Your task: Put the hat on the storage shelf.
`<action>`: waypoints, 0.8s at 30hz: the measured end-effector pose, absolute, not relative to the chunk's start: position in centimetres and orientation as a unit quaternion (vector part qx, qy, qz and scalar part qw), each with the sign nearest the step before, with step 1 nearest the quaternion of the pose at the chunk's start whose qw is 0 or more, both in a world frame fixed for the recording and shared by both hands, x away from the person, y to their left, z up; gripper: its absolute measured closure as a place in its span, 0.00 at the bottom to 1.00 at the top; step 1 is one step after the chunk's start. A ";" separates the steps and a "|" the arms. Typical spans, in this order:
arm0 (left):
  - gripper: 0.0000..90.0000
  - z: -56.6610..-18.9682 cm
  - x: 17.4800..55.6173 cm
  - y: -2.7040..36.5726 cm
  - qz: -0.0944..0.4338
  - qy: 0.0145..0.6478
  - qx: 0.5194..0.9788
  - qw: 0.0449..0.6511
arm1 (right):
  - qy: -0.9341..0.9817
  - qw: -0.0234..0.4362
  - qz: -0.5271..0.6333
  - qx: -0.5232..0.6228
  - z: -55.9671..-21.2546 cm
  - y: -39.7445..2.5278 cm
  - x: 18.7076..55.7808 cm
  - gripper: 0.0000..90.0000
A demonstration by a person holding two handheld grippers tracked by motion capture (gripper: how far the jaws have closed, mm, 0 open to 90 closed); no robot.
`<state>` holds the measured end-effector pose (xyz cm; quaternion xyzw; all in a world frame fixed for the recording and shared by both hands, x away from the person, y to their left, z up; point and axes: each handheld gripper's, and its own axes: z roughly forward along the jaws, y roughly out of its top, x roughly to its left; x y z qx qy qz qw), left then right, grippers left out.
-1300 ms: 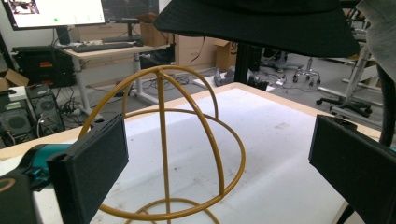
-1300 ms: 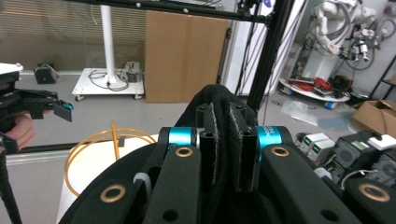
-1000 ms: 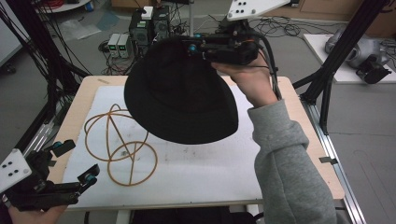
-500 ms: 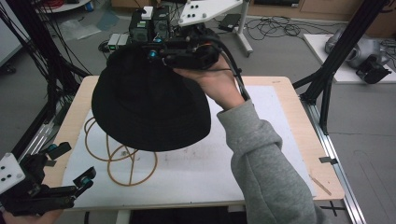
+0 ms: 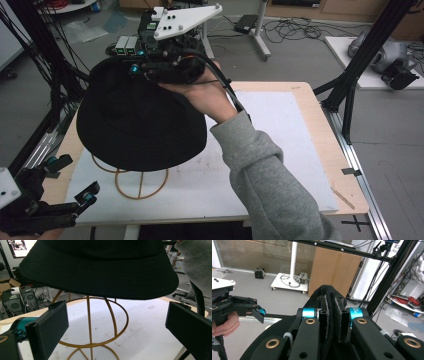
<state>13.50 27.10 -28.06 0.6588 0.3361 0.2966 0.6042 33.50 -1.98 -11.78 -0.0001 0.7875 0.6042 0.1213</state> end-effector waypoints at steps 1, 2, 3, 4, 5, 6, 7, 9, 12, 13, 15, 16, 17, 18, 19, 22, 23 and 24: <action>0.06 -28.0 13.5 27.1 0.297 0.337 0.658 0.604 | 0.788 0.119 0.604 -0.001 -11.9 -1.7 33.4 0.94; 0.06 -28.0 13.4 27.1 0.297 0.336 0.658 0.605 | 0.789 0.119 0.603 -0.003 -11.9 -1.5 33.4 0.94; 0.06 -28.0 13.3 27.1 0.297 0.335 0.658 0.605 | 0.789 0.119 0.603 -0.004 -12.0 -1.3 33.3 0.94; 0.06 -27.9 13.3 27.2 0.298 0.335 0.658 0.605 | 0.790 0.120 0.602 -0.005 -12.1 -1.1 33.3 0.94; 0.06 -27.9 13.2 27.2 0.299 0.337 0.656 0.606 | 0.790 0.119 0.601 -0.006 -12.2 -0.9 33.3 0.94; 0.06 -27.9 13.2 27.2 0.299 0.336 0.656 0.606 | 0.790 0.117 0.601 -0.006 -12.3 -0.7 33.3 0.94; 0.06 -27.9 13.2 27.3 0.299 0.336 0.655 0.606 | 0.791 0.116 0.601 -0.007 -12.4 -0.5 33.2 0.94; 0.06 -27.9 13.1 27.3 0.299 0.337 0.656 0.605 | 0.792 0.113 0.600 -0.009 -12.5 -0.2 33.2 0.94; 0.06 -27.9 13.1 27.4 0.300 0.337 0.656 0.606 | 0.793 0.108 0.599 -0.012 -12.8 0.2 33.1 0.94; 0.06 -27.9 13.0 27.4 0.300 0.337 0.655 0.606 | 0.793 0.107 0.599 -0.013 -12.9 0.3 33.1 0.94; 0.06 -27.9 13.0 27.4 0.301 0.336 0.654 0.607 | 0.793 0.104 0.601 -0.014 -13.1 0.5 33.2 0.94; 0.06 -27.8 12.9 27.4 0.301 0.337 0.654 0.607 | 0.793 0.101 0.600 -0.013 -13.2 0.7 33.1 0.94; 0.06 -27.8 12.9 27.4 0.302 0.337 0.653 0.607 | 0.794 0.099 0.600 -0.015 -13.3 0.8 33.1 0.94; 0.06 -27.8 12.9 27.5 0.302 0.336 0.652 0.608 | 0.794 0.096 0.600 -0.016 -13.4 0.9 33.1 0.94; 0.06 -27.8 12.9 27.5 0.302 0.336 0.653 0.608 | 0.794 0.093 0.600 -0.017 -13.6 1.0 33.1 0.94; 0.06 -27.8 12.9 27.5 0.303 0.337 0.652 0.608 | 0.796 0.090 0.598 -0.022 -14.2 1.4 33.1 0.94; 0.06 -27.8 12.9 27.5 0.303 0.336 0.653 0.607 | 0.797 0.088 0.597 -0.022 -14.4 1.5 33.1 0.94; 0.06 -27.8 12.9 27.5 0.303 0.336 0.653 0.607 | 0.798 0.086 0.597 -0.023 -14.7 1.7 33.1 0.94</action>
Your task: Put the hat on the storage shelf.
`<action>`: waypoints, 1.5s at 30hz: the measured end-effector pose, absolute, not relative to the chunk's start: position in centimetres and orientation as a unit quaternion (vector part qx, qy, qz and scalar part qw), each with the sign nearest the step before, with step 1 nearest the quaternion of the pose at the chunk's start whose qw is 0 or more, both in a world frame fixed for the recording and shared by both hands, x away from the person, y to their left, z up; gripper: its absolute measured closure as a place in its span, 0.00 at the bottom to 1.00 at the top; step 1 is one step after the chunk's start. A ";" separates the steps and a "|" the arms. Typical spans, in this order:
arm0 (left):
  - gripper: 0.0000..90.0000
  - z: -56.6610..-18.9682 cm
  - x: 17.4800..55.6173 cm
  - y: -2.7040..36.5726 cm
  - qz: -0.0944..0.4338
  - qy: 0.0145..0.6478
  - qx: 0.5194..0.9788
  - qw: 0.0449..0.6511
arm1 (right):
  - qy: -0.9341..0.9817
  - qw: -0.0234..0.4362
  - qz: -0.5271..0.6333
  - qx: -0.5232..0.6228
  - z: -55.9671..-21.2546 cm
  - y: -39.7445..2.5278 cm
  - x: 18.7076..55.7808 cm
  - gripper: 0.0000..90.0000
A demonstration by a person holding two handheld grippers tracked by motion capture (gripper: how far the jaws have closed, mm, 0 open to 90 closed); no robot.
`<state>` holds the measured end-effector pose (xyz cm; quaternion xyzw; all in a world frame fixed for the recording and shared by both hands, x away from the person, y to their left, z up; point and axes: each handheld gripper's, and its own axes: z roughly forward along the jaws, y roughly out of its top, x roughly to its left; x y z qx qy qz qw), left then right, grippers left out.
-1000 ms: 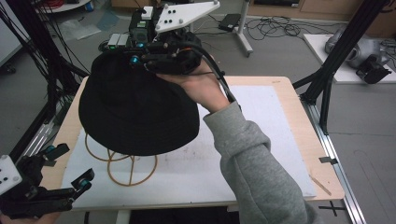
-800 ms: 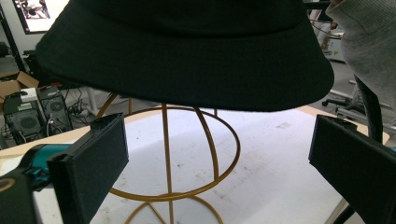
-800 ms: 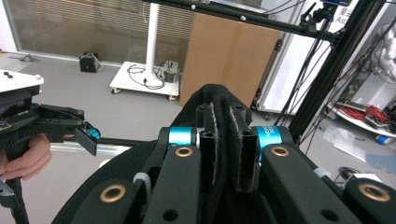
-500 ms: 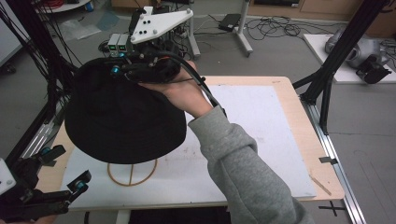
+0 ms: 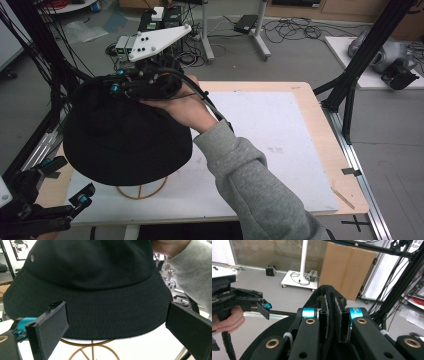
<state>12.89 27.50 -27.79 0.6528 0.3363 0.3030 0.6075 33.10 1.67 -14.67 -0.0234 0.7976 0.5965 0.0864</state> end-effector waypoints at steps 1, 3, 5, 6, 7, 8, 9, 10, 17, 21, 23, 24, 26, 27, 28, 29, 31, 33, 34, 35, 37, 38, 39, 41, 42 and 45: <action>0.06 -27.8 12.9 27.5 0.303 0.336 0.653 0.608 | 0.797 0.085 0.597 -0.022 -14.9 1.8 33.1 0.94; 0.06 -27.8 12.9 27.5 0.303 0.336 0.652 0.608 | 0.799 0.083 0.595 -0.025 -15.5 2.1 33.0 0.94; 0.06 -27.8 12.9 27.5 0.303 0.337 0.652 0.607 | 0.801 0.082 0.592 -0.027 -16.1 2.3 33.0 0.94; 0.06 -27.8 12.9 27.5 0.303 0.337 0.652 0.608 | 0.802 0.081 0.591 -0.026 -16.3 2.4 33.0 0.94; 0.06 -27.8 12.9 27.5 0.302 0.337 0.653 0.608 | 0.803 0.081 0.590 -0.026 -16.6 2.5 33.0 0.94; 0.06 -27.9 12.9 27.5 0.302 0.338 0.653 0.607 | 0.806 0.079 0.586 -0.022 -16.8 2.6 33.1 0.94; 0.06 -27.9 13.0 27.6 0.302 0.339 0.653 0.606 | 0.807 0.078 0.585 -0.019 -17.1 2.8 33.1 0.94; 0.06 -27.9 13.0 27.6 0.302 0.339 0.653 0.606 | 0.808 0.073 0.584 -0.018 -17.4 2.9 33.1 0.94; 0.06 -27.9 13.0 27.6 0.302 0.339 0.651 0.608 | 0.811 0.080 0.579 -0.024 -18.8 3.4 32.6 0.94; 0.06 -27.9 13.0 27.5 0.302 0.339 0.654 0.606 | 0.814 0.081 0.575 -0.020 -19.7 3.5 32.8 0.94; 0.06 -27.9 13.1 27.5 0.302 0.339 0.654 0.605 | 0.814 0.077 0.575 -0.018 -20.1 3.5 32.8 0.94; 0.06 -28.0 13.1 27.5 0.301 0.340 0.654 0.605 | 0.814 0.076 0.575 -0.017 -20.3 3.5 32.9 0.94; 0.06 -28.0 13.1 27.4 0.301 0.339 0.656 0.604 | 0.813 0.076 0.577 -0.015 -20.4 3.4 32.9 0.94; 0.06 -28.0 13.1 27.4 0.300 0.340 0.655 0.604 | 0.812 0.077 0.578 -0.016 -20.4 3.3 32.9 0.94; 0.06 -28.0 13.1 27.4 0.300 0.340 0.656 0.603 | 0.812 0.077 0.578 -0.017 -20.3 3.3 33.0 0.93; 0.06 -28.0 13.1 27.4 0.299 0.340 0.656 0.604 | 0.813 0.076 0.577 -0.015 -20.3 3.3 32.9 0.93; 0.06 -27.9 13.1 27.5 0.300 0.340 0.655 0.604 | 0.813 0.074 0.578 -0.014 -20.3 3.3 33.0 0.92; 0.06 -27.9 13.0 27.6 0.302 0.341 0.653 0.605 | 0.812 0.073 0.579 -0.012 -20.3 3.2 33.0 0.90; 0.06 -27.9 13.0 27.6 0.302 0.340 0.654 0.605 | 0.811 0.073 0.581 -0.010 -20.3 3.2 33.0 0.85; 0.06 -27.9 13.0 27.6 0.303 0.340 0.653 0.605 | 0.810 0.072 0.582 -0.009 -20.3 3.2 33.0 0.82; 0.06 -27.9 13.0 27.6 0.302 0.340 0.653 0.605 | 0.810 0.069 0.583 -0.005 -20.4 3.2 33.1 0.75; 0.06 -27.9 13.0 27.6 0.302 0.340 0.654 0.605 | 0.810 0.066 0.583 -0.002 -20.4 3.2 33.2 0.72; 0.06 -27.9 13.0 27.6 0.302 0.341 0.654 0.604 | 0.810 0.065 0.583 0.000 -20.4 3.2 33.3 0.69; 0.06 -27.8 12.9 27.7 0.302 0.341 0.653 0.606 | 0.810 0.067 0.583 0.005 -20.4 3.2 33.3 0.60; 0.06 -27.8 12.9 27.7 0.302 0.341 0.653 0.605 | 0.809 0.066 0.584 0.011 -20.5 3.2 33.4 0.50; 0.06 -27.8 12.9 27.7 0.303 0.341 0.652 0.606 | 0.806 0.061 0.589 0.030 -20.5 3.1 33.7 0.31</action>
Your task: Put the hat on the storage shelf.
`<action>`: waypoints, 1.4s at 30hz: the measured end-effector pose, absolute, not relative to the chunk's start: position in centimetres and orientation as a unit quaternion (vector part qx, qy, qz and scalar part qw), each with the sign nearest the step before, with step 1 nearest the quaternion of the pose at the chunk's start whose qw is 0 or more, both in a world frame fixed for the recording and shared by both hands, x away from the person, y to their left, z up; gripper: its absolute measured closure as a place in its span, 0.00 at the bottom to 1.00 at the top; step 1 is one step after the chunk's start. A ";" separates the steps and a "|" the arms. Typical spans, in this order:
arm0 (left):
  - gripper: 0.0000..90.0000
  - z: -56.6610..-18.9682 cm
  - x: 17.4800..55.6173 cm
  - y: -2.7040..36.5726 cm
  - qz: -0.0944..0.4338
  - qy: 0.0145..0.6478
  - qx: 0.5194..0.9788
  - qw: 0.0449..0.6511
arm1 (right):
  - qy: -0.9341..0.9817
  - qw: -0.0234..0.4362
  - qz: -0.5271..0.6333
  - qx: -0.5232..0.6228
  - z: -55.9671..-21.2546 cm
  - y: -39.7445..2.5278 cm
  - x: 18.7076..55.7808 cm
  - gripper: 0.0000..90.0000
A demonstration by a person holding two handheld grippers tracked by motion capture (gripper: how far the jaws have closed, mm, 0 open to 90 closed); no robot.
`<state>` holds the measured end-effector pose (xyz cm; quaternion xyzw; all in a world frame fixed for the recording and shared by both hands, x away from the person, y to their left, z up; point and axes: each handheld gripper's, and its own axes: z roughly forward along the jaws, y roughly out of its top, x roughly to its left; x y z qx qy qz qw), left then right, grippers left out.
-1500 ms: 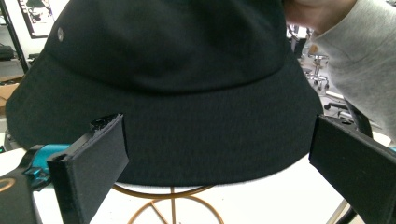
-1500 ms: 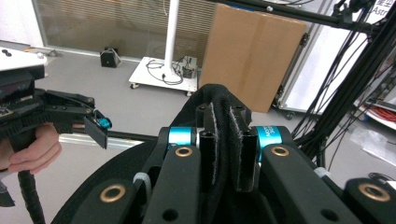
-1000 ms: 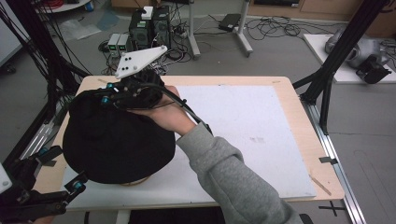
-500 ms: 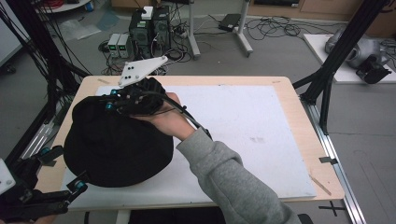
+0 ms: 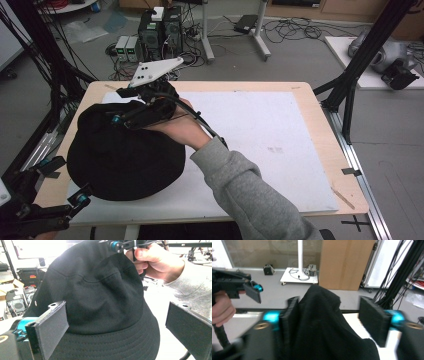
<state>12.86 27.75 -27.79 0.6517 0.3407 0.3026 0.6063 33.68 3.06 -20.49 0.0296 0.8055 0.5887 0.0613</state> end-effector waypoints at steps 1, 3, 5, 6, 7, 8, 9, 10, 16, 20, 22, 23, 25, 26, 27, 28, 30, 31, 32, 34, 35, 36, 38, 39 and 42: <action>0.06 -27.8 12.9 27.7 0.303 0.340 0.652 0.606 | 0.804 0.063 0.591 0.035 -20.5 3.0 33.8 0.23; 0.06 -27.8 12.9 27.7 0.303 0.341 0.651 0.606 | 0.802 0.061 0.592 0.042 -20.5 2.9 33.9 0.14; 0.06 -27.8 12.9 27.7 0.303 0.340 0.652 0.606 | 0.800 0.052 0.597 0.039 -20.4 2.8 33.9 0.13; 0.06 -27.8 12.9 27.7 0.303 0.340 0.653 0.606 | 0.799 0.048 0.598 0.033 -20.4 2.7 33.9 0.13; 0.06 -27.8 12.9 27.6 0.303 0.341 0.652 0.606 | 0.798 0.048 0.600 0.030 -20.4 2.7 33.9 0.11; 0.06 -27.8 12.9 27.6 0.303 0.340 0.653 0.605 | 0.797 0.049 0.602 0.030 -20.3 2.6 33.9 0.11; 0.06 -27.8 12.9 27.6 0.303 0.340 0.653 0.606 | 0.796 0.048 0.603 0.031 -20.3 2.6 33.9 0.11; 0.06 -27.8 12.9 27.6 0.303 0.340 0.653 0.606 | 0.795 0.048 0.604 0.030 -20.2 2.5 33.9 0.11; 0.06 -27.7 12.9 27.5 0.298 0.338 0.653 0.609 | 0.790 0.052 0.610 0.038 -20.0 1.7 34.1 0.11; 0.06 -27.6 12.9 27.3 0.302 0.334 0.654 0.608 | 0.790 0.055 0.609 0.042 -20.1 0.8 34.1 0.11; 0.06 -27.7 12.9 27.4 0.301 0.337 0.652 0.609 | 0.790 0.057 0.609 0.045 -20.0 0.0 34.1 0.11; 0.06 -27.7 13.0 27.4 0.301 0.337 0.652 0.610 | 0.788 0.059 0.611 0.047 -20.0 -0.4 34.1 0.11; 0.06 -27.7 13.0 27.5 0.301 0.338 0.652 0.608 | 0.784 0.061 0.617 0.046 -20.1 -1.3 34.1 0.11; 0.06 -27.7 13.1 27.5 0.301 0.337 0.651 0.610 | 0.783 0.063 0.617 0.049 -20.1 -1.7 34.2 0.11; 0.06 -27.7 13.1 27.5 0.301 0.336 0.652 0.609 | 0.783 0.065 0.617 0.051 -20.1 -2.2 34.3 0.11; 0.06 -27.6 13.2 27.4 0.301 0.336 0.651 0.611 | 0.781 0.067 0.619 0.055 -20.2 -2.7 34.4 0.11; 0.06 -27.5 13.3 27.4 0.302 0.334 0.651 0.611 | 0.780 0.067 0.619 0.061 -20.3 -3.5 34.6 0.11; 0.06 -27.5 13.4 27.4 0.302 0.333 0.652 0.611 | 0.779 0.069 0.620 0.061 -20.4 -4.0 34.7 0.11; 0.06 -27.5 13.5 27.4 0.302 0.334 0.651 0.612 | 0.781 0.069 0.618 0.064 -20.4 -4.4 34.8 0.11; 0.06 -27.4 13.7 27.5 0.302 0.334 0.651 0.611 | 0.781 0.072 0.616 0.068 -20.5 -5.0 34.9 0.11; 0.06 -27.4 13.8 27.5 0.302 0.333 0.652 0.611 | 0.781 0.072 0.617 0.069 -20.5 -5.4 34.9 0.11; 0.06 -27.4 13.9 27.5 0.302 0.332 0.651 0.612 | 0.778 0.075 0.620 0.071 -20.5 -5.7 35.0 0.11; 0.06 -27.3 14.1 27.5 0.303 0.331 0.651 0.612 | 0.775 0.074 0.622 0.076 -20.5 -6.5 35.1 0.11; 0.06 -27.3 14.2 27.4 0.302 0.331 0.651 0.613 | 0.775 0.076 0.622 0.078 -20.6 -6.9 35.2 0.11; 0.06 -27.2 14.5 27.3 0.301 0.329 0.653 0.612 | 0.772 0.075 0.625 0.087 -20.8 -7.9 35.5 0.11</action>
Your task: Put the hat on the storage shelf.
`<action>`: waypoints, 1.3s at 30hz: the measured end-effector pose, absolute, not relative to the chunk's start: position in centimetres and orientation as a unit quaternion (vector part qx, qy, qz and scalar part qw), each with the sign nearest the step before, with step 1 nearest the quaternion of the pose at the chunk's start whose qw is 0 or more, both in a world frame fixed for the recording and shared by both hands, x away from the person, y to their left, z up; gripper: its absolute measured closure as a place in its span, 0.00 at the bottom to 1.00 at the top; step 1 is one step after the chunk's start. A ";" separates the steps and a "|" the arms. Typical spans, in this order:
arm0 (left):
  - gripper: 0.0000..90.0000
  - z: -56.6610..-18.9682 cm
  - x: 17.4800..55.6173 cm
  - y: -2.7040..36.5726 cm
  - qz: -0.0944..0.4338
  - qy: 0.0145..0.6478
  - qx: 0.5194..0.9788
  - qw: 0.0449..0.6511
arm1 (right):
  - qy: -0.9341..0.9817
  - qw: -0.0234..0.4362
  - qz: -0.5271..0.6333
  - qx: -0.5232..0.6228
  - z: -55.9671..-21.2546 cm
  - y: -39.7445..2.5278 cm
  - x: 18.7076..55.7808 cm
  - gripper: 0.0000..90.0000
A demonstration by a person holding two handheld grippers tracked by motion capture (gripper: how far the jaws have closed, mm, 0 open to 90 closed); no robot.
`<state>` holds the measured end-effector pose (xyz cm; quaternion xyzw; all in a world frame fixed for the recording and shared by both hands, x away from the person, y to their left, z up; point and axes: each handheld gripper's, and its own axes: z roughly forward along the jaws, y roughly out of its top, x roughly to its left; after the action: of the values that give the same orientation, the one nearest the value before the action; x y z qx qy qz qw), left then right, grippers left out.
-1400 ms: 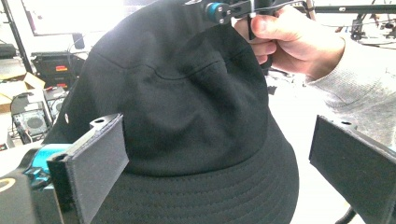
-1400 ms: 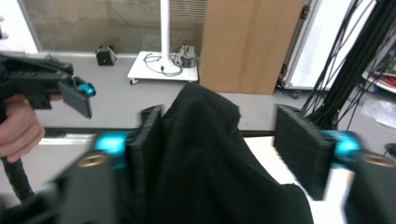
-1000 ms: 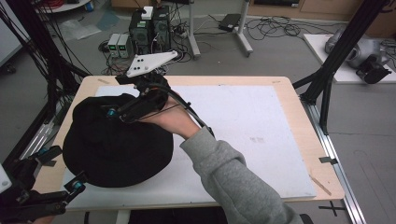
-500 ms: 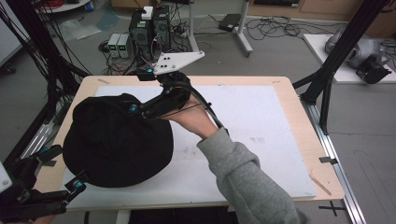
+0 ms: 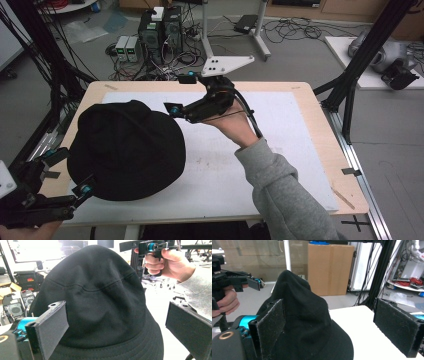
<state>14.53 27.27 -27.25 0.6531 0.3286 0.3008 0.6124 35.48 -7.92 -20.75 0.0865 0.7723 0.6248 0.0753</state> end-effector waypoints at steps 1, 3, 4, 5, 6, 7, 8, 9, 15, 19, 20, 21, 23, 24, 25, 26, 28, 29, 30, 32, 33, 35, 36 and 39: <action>0.06 -27.3 14.6 27.2 0.300 0.328 0.653 0.613 | 0.770 0.076 0.627 0.089 -20.8 -8.2 35.6 0.11; 0.06 -27.3 14.8 27.1 0.298 0.328 0.654 0.613 | 0.769 0.075 0.628 0.095 -21.0 -8.8 35.8 0.11; 0.06 -27.3 14.9 27.0 0.297 0.326 0.656 0.613 | 0.769 0.074 0.628 0.098 -21.0 -9.0 35.8 0.11; 0.06 -27.4 15.0 27.0 0.296 0.326 0.655 0.614 | 0.769 0.076 0.627 0.098 -21.1 -9.2 35.8 0.11; 0.06 -27.4 15.0 27.0 0.296 0.326 0.657 0.612 | 0.769 0.076 0.627 0.098 -21.1 -9.3 35.8 0.11; 0.06 -27.4 15.0 26.9 0.296 0.326 0.656 0.613 | 0.769 0.076 0.628 0.098 -21.1 -9.4 35.7 0.11; 0.06 -27.3 15.0 27.0 0.296 0.326 0.657 0.613 | 0.768 0.077 0.629 0.098 -21.1 -9.5 35.7 0.11; 0.06 -27.3 15.0 27.0 0.296 0.325 0.657 0.612 | 0.768 0.077 0.628 0.100 -21.1 -9.6 35.6 0.11; 0.06 -27.4 15.0 27.3 0.297 0.329 0.654 0.613 | 0.770 0.081 0.624 0.104 -21.4 -10.3 35.5 0.11; 0.06 -27.4 15.0 27.3 0.297 0.330 0.653 0.613 | 0.768 0.088 0.626 0.107 -21.7 -11.3 35.2 0.11; 0.06 -27.4 15.1 27.3 0.297 0.330 0.654 0.613 | 0.766 0.090 0.627 0.107 -21.7 -11.6 35.2 0.11; 0.06 -27.4 15.1 27.2 0.297 0.330 0.655 0.612 | 0.768 0.089 0.625 0.110 -21.8 -11.9 35.1 0.11; 0.06 -27.4 15.1 27.1 0.297 0.330 0.655 0.612 | 0.766 0.096 0.626 0.109 -21.9 -12.5 34.9 0.11; 0.06 -27.4 15.1 27.1 0.298 0.330 0.655 0.611 | 0.767 0.097 0.625 0.110 -22.0 -12.7 34.9 0.11; 0.06 -27.4 15.2 27.1 0.298 0.330 0.654 0.612 | 0.767 0.098 0.625 0.110 -22.1 -13.0 34.8 0.11; 0.06 -27.5 15.2 27.1 0.299 0.330 0.655 0.611 | 0.766 0.100 0.625 0.113 -22.2 -13.3 34.7 0.11; 0.06 -27.6 15.4 27.1 0.298 0.332 0.656 0.609 | 0.764 0.104 0.627 0.116 -22.5 -14.0 34.7 0.11; 0.06 -27.6 15.5 27.1 0.297 0.333 0.656 0.609 | 0.763 0.108 0.626 0.118 -22.7 -14.3 34.6 0.11; 0.06 -27.7 15.6 27.1 0.296 0.333 0.657 0.608 | 0.763 0.114 0.625 0.122 -22.8 -14.7 34.6 0.11; 0.06 -27.7 15.7 27.0 0.295 0.333 0.658 0.607 | 0.760 0.119 0.625 0.129 -23.1 -15.5 34.5 0.11; 0.06 -27.7 15.8 26.9 0.295 0.333 0.658 0.607 | 0.757 0.124 0.628 0.132 -23.2 -16.0 34.5 0.11; 0.06 -27.8 15.9 26.9 0.294 0.332 0.659 0.608 | 0.752 0.142 0.629 0.137 -23.5 -16.9 34.3 0.11; 0.06 -27.8 15.9 26.9 0.294 0.332 0.659 0.607 | 0.751 0.141 0.630 0.138 -23.7 -17.3 34.3 0.11; 0.06 -27.8 16.0 26.8 0.296 0.332 0.661 0.605 | 0.752 0.151 0.625 0.147 -24.1 -18.3 34.1 0.11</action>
<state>15.98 26.76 -27.77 0.6611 0.3318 0.2955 0.6046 34.07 -18.31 -24.13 0.1466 0.7518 0.6249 0.1508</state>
